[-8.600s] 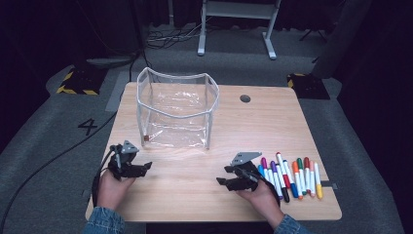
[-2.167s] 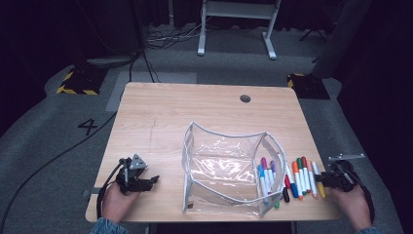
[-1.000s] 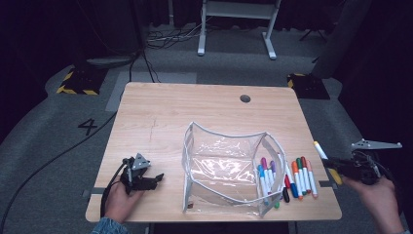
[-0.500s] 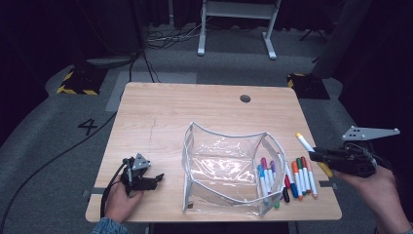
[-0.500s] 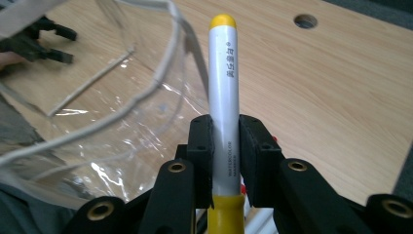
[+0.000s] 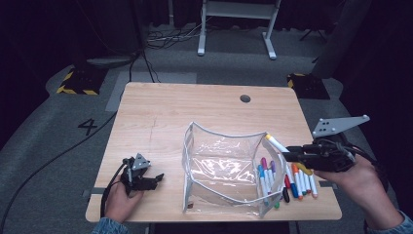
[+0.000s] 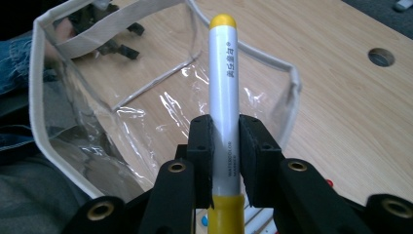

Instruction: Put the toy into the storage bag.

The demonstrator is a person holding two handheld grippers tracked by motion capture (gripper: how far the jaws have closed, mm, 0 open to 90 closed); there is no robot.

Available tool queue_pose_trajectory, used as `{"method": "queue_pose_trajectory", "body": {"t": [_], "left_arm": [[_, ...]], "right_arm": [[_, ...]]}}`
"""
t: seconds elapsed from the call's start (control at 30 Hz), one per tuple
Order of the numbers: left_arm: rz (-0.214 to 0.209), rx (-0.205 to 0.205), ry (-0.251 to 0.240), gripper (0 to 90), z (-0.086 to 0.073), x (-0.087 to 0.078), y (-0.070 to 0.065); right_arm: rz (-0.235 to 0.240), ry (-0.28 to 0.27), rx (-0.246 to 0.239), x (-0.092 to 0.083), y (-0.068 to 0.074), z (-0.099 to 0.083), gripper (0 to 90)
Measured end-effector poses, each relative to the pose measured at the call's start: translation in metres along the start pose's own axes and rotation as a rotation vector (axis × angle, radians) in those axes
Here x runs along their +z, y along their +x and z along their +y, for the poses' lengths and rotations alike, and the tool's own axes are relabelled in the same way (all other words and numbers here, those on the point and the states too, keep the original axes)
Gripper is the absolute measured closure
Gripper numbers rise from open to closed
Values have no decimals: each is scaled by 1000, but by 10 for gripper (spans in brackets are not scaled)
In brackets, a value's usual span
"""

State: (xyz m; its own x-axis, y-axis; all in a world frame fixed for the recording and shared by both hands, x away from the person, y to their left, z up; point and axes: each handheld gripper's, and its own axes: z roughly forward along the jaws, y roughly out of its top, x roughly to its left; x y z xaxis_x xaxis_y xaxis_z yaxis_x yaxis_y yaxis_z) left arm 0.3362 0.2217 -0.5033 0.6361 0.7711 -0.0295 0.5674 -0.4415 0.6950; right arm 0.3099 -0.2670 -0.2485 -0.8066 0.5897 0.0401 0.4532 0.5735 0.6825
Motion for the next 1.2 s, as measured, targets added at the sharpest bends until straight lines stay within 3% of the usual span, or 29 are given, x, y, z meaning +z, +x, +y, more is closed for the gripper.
{"method": "queue_pose_trajectory", "body": {"t": [0.43,0.57,0.63,0.67,0.87,1.2], "left_arm": [[0,0,0,245,0,0,0],[2,5,2,245,0,0,0],[2,5,2,245,0,0,0],[2,5,2,245,0,0,0],[2,5,1,245,0,0,0],[2,5,1,245,0,0,0]], "right_arm": [[91,109,-108,41,33,38,761],[145,150,-141,60,44,47,761],[151,156,-155,63,47,49,761],[176,172,-160,70,50,50,761],[197,223,-203,84,60,52,761],[235,357,-272,114,77,49,761]]}}
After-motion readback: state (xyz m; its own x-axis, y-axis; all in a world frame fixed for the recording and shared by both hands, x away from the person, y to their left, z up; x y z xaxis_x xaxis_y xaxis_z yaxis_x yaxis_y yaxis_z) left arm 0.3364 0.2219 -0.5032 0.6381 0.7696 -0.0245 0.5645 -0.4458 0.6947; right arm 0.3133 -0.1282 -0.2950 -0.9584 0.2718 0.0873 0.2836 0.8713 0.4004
